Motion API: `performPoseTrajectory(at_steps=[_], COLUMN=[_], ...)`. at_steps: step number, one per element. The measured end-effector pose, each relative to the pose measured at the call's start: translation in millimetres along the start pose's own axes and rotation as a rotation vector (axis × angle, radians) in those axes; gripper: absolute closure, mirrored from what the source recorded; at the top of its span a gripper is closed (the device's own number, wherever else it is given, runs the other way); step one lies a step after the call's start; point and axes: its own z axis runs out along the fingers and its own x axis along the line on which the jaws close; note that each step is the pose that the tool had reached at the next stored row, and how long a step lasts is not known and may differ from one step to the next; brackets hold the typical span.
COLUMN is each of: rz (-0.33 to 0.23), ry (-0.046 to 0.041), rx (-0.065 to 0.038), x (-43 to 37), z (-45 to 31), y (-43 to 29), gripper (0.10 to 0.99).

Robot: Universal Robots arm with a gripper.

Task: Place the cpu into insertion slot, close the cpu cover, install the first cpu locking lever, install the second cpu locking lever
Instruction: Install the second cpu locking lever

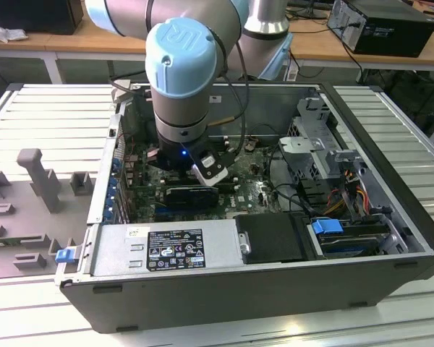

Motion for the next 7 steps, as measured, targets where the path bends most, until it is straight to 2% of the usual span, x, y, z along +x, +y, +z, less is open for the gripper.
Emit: performPoseTrajectory(at_steps=[2,3,6,7], rz=[0.0,0.0,0.0,0.0], ry=[0.0001,0.0,0.0002,0.0001], rx=[0.0,0.0,0.001,0.001], x=[0.1,0.0,-0.5,-0.6], z=[-1.8,-5.2,-23.9,-26.2], y=[0.6,1.8,8.1,8.8], gripper=[0.98,0.98,0.98,0.98])
